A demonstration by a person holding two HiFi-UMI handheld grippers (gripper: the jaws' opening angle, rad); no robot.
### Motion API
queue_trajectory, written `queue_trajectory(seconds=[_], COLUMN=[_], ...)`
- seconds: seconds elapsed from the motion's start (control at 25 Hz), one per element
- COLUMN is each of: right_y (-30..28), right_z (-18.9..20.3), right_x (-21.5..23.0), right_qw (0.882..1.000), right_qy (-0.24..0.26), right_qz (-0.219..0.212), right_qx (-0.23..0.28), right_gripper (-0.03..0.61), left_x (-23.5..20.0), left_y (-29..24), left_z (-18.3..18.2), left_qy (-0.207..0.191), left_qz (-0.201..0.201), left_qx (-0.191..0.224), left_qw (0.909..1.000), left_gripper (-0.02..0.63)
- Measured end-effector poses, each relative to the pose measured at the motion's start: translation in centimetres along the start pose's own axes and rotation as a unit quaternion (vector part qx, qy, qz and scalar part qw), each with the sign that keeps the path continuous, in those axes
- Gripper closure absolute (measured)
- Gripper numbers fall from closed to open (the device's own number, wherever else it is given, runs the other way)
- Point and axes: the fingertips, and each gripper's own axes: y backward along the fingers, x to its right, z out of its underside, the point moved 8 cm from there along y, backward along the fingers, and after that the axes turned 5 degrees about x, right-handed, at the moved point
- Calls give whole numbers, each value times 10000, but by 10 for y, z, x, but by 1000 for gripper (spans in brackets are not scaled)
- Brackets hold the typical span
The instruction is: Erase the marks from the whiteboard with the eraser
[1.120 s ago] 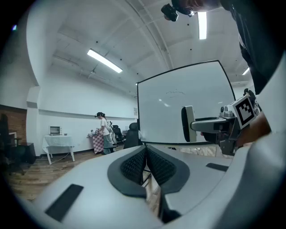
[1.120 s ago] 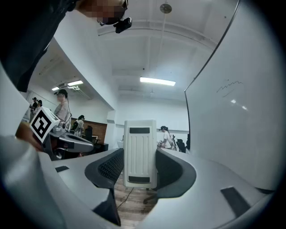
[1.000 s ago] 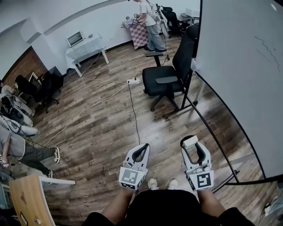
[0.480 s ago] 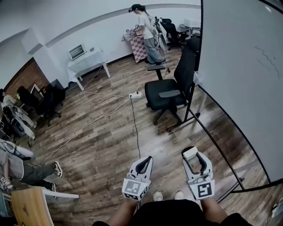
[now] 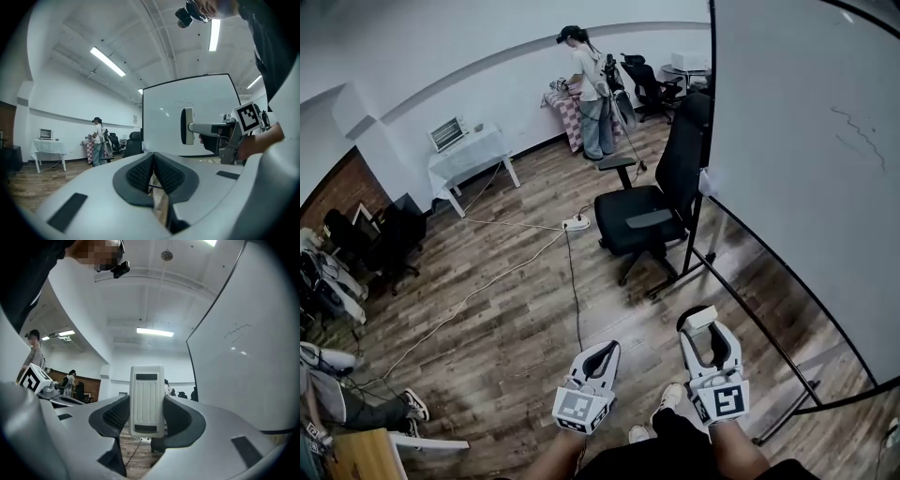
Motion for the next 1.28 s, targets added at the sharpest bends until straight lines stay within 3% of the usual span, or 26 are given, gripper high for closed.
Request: queue_trajectory(seconds=[0.36, 0.76, 0.92, 1.12, 1.28], right_y=[-37, -80, -97, -110, -110], right_z=[11, 23, 21, 16, 8], right_x=[47, 160, 204, 246, 267], right_qw=[9993, 9957, 9924, 9890, 9834], right_qy=[256, 243, 341, 513, 821], right_qz=[261, 873, 1145, 1347, 1589], right_qx=[67, 192, 280, 347, 305], right_gripper=[333, 333, 333, 333, 333], left_x=[-28, -27, -15, 3, 19], left_y=[-74, -222, -283, -348, -392], left_z=[7, 6, -4, -12, -26], left_qy=[133, 139, 277, 155, 541], left_qz=[63, 851, 1276, 1798, 2025], left_qx=[-86, -17, 81, 224, 299], left_qw=[9999, 9963, 9914, 9833, 9773], left_gripper=[592, 592, 592, 592, 592])
